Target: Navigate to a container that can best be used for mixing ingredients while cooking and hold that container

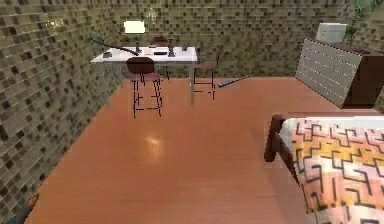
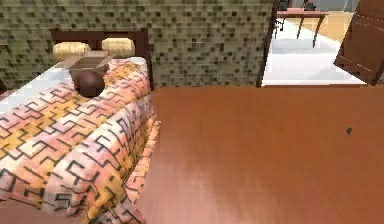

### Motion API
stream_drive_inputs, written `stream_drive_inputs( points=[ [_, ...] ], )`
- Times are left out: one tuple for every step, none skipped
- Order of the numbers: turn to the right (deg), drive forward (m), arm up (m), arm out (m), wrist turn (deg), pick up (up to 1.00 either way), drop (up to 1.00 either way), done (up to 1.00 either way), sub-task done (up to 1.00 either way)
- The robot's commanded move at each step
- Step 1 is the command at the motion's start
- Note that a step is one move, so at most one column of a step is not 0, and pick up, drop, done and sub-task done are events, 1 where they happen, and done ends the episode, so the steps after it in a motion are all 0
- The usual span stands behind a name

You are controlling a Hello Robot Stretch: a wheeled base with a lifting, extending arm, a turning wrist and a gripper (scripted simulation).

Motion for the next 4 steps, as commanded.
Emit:
stream_drive_inputs(
  points=[
    [0.0,1.00,0.00,0.00,0.0,0.00,0.00,0.00,0.00],
    [0.0,1.00,0.00,0.00,0.0,0.00,0.00,0.00,0.00],
    [-9.0,0.00,0.00,0.00,0.0,0.00,0.00,0.00,0.00],
    [0.0,0.40,0.00,0.00,0.0,0.00,0.00,0.00,0.00]
  ],
)
